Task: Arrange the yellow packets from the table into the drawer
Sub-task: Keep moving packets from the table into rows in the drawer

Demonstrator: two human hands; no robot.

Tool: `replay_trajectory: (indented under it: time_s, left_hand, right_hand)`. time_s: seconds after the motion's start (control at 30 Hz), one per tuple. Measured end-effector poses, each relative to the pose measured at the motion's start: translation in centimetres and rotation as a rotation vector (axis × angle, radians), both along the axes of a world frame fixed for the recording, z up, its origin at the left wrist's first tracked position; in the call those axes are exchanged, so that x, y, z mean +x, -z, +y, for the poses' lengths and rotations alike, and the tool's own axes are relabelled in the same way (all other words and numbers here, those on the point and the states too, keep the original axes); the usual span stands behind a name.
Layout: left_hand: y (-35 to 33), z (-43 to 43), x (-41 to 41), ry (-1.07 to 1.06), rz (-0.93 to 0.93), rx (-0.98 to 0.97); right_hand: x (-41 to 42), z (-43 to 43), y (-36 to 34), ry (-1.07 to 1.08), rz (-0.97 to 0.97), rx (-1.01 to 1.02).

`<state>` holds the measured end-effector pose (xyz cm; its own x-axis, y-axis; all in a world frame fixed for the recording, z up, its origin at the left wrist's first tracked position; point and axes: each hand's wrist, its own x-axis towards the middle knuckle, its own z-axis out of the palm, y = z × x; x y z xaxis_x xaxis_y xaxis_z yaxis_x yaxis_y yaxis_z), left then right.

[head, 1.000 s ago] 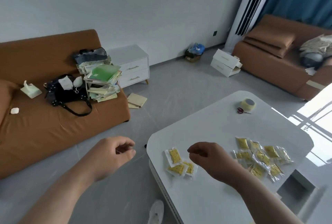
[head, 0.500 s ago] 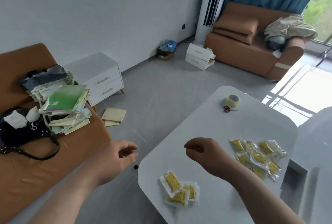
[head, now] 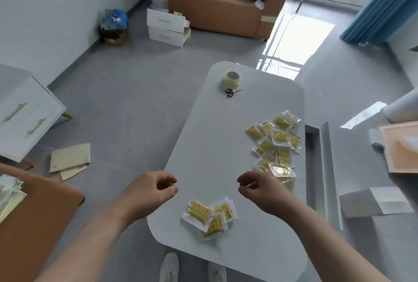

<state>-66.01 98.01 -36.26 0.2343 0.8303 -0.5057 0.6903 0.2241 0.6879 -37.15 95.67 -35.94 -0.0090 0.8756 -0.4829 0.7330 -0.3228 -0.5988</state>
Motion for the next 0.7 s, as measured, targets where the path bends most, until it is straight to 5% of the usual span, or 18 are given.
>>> replay_trajectory:
  time_s: [0.43, 0.7]
  left_hand:
    - [25.8, 1.0, 8.1, 0.105, -0.066, -0.214]
    - [37.3, 0.6, 10.0, 0.573, 0.359, 0.155]
  right_hand:
    - [3.3, -1.7, 25.5, -0.032, -0.042, -0.174]
    - [3.8, -0.8, 34.9, -0.052, 0.025, -0.082]
